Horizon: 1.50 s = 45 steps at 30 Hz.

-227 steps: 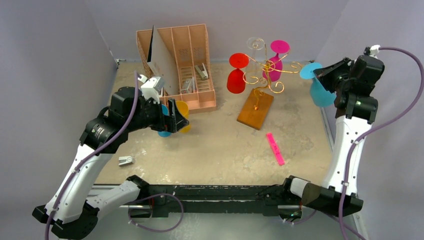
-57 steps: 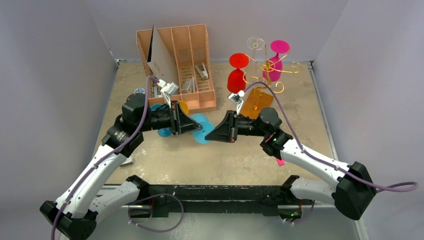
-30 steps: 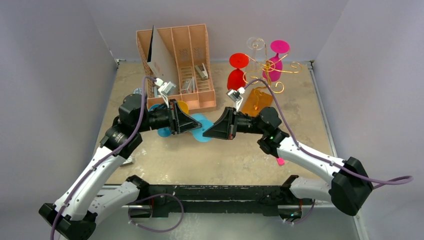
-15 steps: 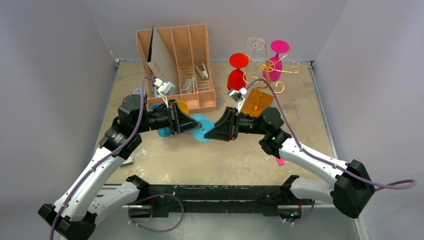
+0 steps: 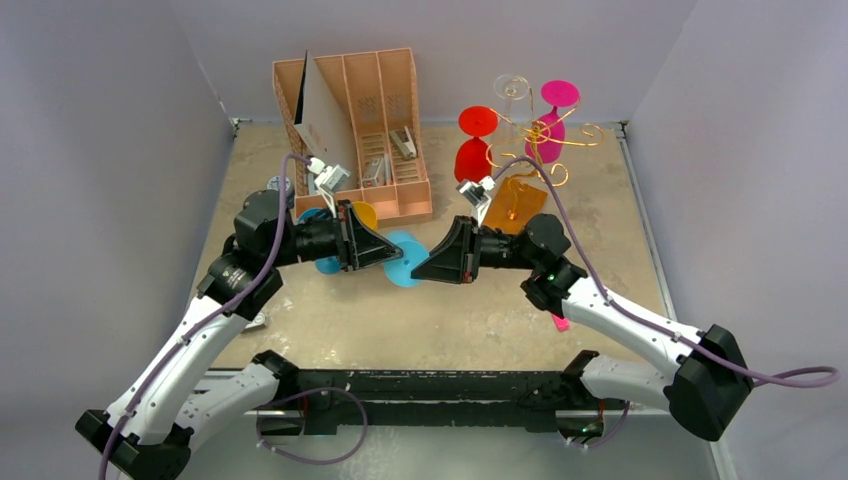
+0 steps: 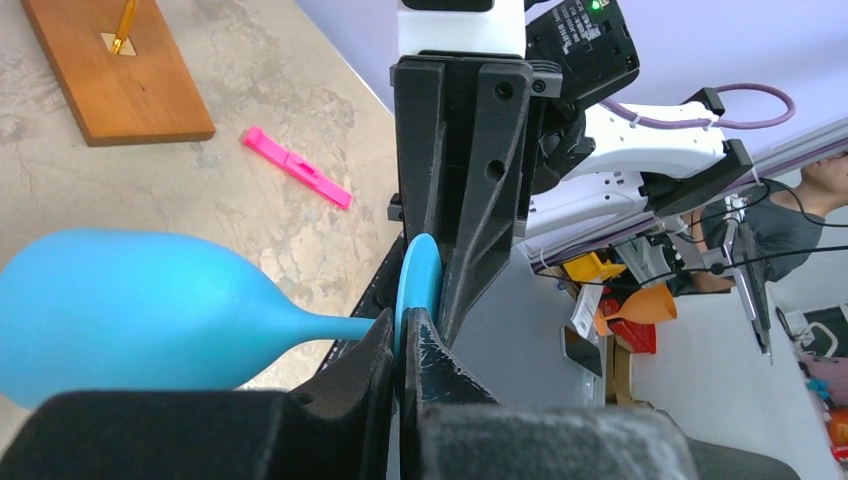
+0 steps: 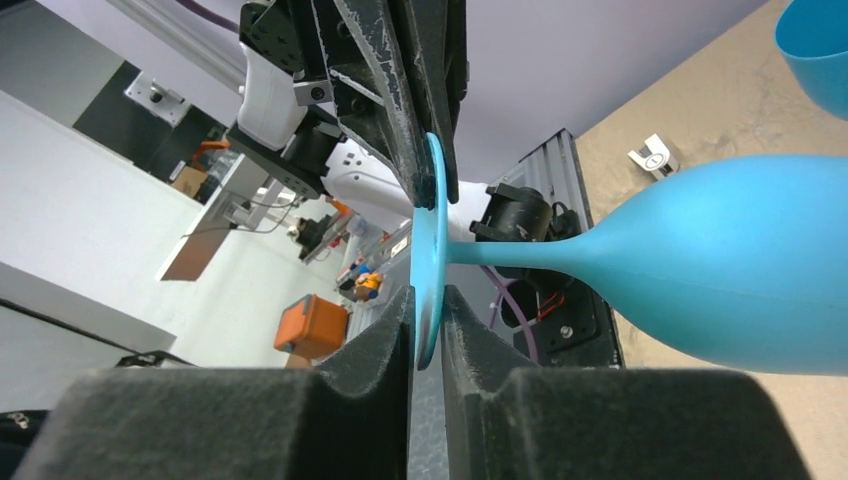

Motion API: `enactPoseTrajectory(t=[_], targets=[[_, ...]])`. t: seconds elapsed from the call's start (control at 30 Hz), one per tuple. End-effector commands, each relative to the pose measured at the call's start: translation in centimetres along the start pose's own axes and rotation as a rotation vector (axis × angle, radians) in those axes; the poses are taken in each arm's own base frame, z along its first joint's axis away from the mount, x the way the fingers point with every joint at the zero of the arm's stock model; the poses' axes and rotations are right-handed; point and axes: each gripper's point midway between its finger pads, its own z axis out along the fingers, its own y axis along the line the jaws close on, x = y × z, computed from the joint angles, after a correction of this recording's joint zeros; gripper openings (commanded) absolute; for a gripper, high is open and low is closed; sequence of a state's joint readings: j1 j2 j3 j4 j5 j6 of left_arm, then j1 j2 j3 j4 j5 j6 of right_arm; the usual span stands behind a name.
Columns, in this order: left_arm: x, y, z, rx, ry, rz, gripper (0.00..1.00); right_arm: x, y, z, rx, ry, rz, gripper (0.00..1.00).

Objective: Take the wine glass off the wine glass rack
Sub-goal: Place the wine glass at the center of the board.

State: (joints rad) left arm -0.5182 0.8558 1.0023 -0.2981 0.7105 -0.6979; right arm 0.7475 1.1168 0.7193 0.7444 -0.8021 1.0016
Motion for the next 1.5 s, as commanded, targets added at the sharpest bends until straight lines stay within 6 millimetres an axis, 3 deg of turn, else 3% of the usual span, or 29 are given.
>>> enactPoseTrajectory(t=[0.0, 0.3, 0.37, 0.6, 0.73, 0.87, 0.93, 1.0, 1.07, 1.17, 1.27, 1.47], targets=[[-1.4, -1.0, 0.1, 0.034, -0.038, 0.035, 0.00, -1.8, 2.8, 0.3, -0.062, -0.025, -0.090, 0.15], [-1.2, -1.3, 0.1, 0.047, -0.021, 0.039, 0.00, -2.4, 2.0, 1.0, -0.029, -0.030, -0.039, 0.12], [-1.2, -1.1, 0.0, 0.035, -0.027, 0.040, 0.00, -2.3, 2.0, 1.0, -0.035, -0.020, -0.037, 0.01], [-1.2, -1.1, -0.1, 0.030, -0.021, 0.051, 0.00, -1.7, 2.0, 0.7, -0.039, -0.007, -0.066, 0.00], [-0.9, -0.7, 0.0, 0.008, 0.014, 0.049, 0.36, -1.2, 1.2, 0.3, 0.001, 0.008, -0.114, 0.00], [-1.2, 0.8, -0.6, -0.106, -0.008, 0.058, 0.60, 0.1, 0.2, -0.4, 0.038, 0.073, -0.213, 0.00], [-1.5, 1.8, -1.1, -0.173, -0.050, 0.054, 0.75, 1.3, -1.7, -1.1, 0.112, 0.130, -0.276, 0.00], [-1.6, 2.8, -1.7, -0.239, -0.090, 0.040, 0.85, 2.5, -5.1, -2.3, 0.257, 0.197, -0.336, 0.00], [-1.6, 4.0, -2.2, -0.317, -0.108, 0.018, 0.90, 3.4, -7.2, -3.3, 0.345, 0.270, -0.369, 0.00], [-0.9, 6.2, -3.0, -0.460, -0.044, -0.019, 0.91, 3.4, -6.7, -3.2, 0.308, 0.297, -0.407, 0.00], [-0.8, 6.7, -3.4, -0.514, 0.001, -0.014, 0.91, 3.7, -6.0, -2.3, 0.207, 0.315, -0.472, 0.00], [-1.3, 7.4, -5.1, -0.617, -0.017, 0.012, 0.92, 5.7, -7.9, -1.9, 0.172, 0.478, -0.685, 0.00]])
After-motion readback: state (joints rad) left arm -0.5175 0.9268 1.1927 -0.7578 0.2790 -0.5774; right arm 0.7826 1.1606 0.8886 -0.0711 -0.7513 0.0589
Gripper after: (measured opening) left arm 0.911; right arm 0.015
